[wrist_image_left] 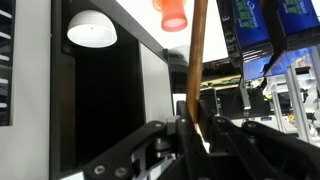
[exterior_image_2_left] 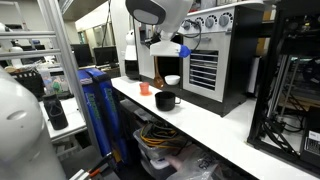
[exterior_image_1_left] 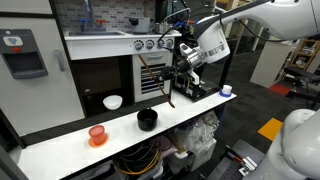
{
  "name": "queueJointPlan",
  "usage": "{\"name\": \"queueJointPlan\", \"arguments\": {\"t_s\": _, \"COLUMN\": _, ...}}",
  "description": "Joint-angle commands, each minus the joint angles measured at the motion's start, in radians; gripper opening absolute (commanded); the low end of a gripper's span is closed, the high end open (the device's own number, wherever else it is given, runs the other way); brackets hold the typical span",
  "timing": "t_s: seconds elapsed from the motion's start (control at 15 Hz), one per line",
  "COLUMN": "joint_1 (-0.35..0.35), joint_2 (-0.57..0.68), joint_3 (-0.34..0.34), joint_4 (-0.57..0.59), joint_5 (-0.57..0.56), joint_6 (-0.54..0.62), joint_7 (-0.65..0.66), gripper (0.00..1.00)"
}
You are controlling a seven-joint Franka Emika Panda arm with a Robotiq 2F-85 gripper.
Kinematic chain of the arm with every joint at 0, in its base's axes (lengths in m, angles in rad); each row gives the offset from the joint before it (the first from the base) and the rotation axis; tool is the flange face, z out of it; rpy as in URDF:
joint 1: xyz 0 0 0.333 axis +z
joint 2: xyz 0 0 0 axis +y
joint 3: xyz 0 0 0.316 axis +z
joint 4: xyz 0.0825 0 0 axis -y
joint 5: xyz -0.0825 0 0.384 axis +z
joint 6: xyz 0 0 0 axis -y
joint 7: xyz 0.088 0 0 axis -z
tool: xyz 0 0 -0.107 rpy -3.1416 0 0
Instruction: Use the wooden spoon to mix the contents of the black cup then place the spoon on the counter
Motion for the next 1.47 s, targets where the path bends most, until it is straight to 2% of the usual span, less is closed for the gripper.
{"name": "queueJointPlan", "arguments": {"t_s": 0.0, "joint_1": -0.041, "joint_2": 0.001, "joint_3": 0.037, "joint_4": 0.000, "joint_5": 0.006, "joint_6": -0.011, "joint_7": -0.001, "gripper": 0.14}}
{"name": "queueJointPlan", "arguments": {"t_s": 0.47, "joint_1": -0.044, "joint_2": 0.001, "joint_3": 0.038, "joint_4": -0.001, "joint_5": 0.006, "joint_6": -0.011, "joint_7": -0.001, "gripper": 0.14}}
{"name": "queueJointPlan", "arguments": {"t_s": 0.53, "joint_1": -0.044, "joint_2": 0.001, "joint_3": 0.038, "joint_4": -0.001, "joint_5": 0.006, "joint_6": -0.011, "joint_7": -0.001, "gripper": 0.04}}
{"name": "queueJointPlan", "arguments": {"t_s": 0.87, "joint_1": -0.037, "joint_2": 0.014, "joint_3": 0.018, "joint_4": 0.027, "joint_5": 0.215, "joint_6": -0.096, "joint_7": -0.138, "gripper": 0.04}}
{"name": "queueJointPlan", "arguments": {"t_s": 1.07, "joint_1": -0.049, "joint_2": 0.030, "joint_3": 0.022, "joint_4": 0.034, "joint_5": 0.346, "joint_6": -0.163, "joint_7": -0.273, "gripper": 0.04}}
{"name": "queueJointPlan", "arguments": {"t_s": 1.4, "joint_1": -0.091, "joint_2": 0.063, "joint_3": 0.021, "joint_4": 0.025, "joint_5": 0.428, "joint_6": -0.307, "joint_7": -0.431, "gripper": 0.04}}
